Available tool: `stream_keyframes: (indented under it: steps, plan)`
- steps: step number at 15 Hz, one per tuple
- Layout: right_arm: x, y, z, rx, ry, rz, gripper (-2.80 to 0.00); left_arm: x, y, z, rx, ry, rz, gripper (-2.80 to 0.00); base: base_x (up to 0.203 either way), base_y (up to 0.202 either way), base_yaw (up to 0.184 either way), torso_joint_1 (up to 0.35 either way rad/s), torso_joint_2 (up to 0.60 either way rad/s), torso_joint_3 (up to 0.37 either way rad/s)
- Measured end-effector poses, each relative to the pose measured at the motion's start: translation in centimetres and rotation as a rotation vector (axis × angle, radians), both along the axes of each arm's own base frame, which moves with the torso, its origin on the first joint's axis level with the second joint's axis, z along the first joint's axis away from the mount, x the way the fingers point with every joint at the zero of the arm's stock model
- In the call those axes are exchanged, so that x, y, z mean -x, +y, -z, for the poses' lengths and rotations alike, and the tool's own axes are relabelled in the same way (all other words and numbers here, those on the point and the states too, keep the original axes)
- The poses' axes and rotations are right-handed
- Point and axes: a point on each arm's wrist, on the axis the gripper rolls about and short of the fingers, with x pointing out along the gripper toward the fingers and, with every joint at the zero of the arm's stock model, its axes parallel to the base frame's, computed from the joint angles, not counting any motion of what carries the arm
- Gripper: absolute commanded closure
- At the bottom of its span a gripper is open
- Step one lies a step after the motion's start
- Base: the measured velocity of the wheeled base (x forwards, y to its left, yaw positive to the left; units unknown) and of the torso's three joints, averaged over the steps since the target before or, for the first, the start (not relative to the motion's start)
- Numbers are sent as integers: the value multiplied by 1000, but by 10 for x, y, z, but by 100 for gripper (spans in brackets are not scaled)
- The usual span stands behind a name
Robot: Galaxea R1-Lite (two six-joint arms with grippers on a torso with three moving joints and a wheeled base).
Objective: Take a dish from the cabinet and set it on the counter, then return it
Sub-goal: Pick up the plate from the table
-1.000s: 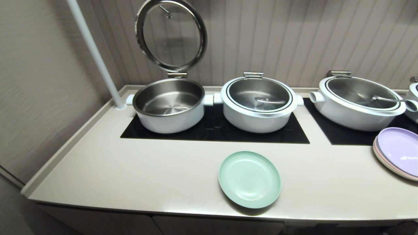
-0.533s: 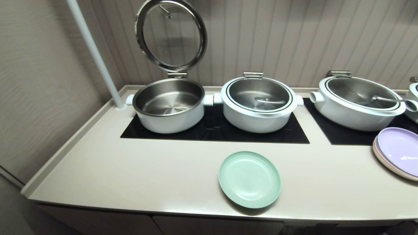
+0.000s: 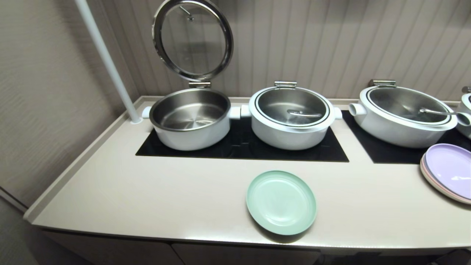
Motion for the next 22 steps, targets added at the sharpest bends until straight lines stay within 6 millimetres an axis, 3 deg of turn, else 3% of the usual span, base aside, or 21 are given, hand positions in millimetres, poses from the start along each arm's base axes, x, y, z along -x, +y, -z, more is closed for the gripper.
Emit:
stream_keyframes:
  steps: [4, 7, 12, 14, 18, 22]
  plan:
    - [-60, 4, -3, 2, 213, -34, 0, 0, 0, 0, 0, 0, -1, 0, 0, 0, 0, 0, 0, 0]
    - [-111, 17, 5, 14, 363, -97, 0, 0, 0, 0, 0, 0, 0, 0, 0, 0, 0, 0, 0, 0]
    - [-191, 70, 38, -1, 551, -200, 0, 0, 0, 0, 0, 0, 0, 0, 0, 0, 0, 0, 0, 0]
    - [-215, 91, 55, -6, 597, -193, 0, 0, 0, 0, 0, 0, -1, 0, 0, 0, 0, 0, 0, 0]
    - [-255, 112, 77, -11, 637, -100, 0, 0, 0, 0, 0, 0, 0, 0, 0, 0, 0, 0, 0, 0]
    - [-276, 121, 87, -33, 657, -55, 0, 0, 0, 0, 0, 0, 0, 0, 0, 0, 0, 0, 0, 0]
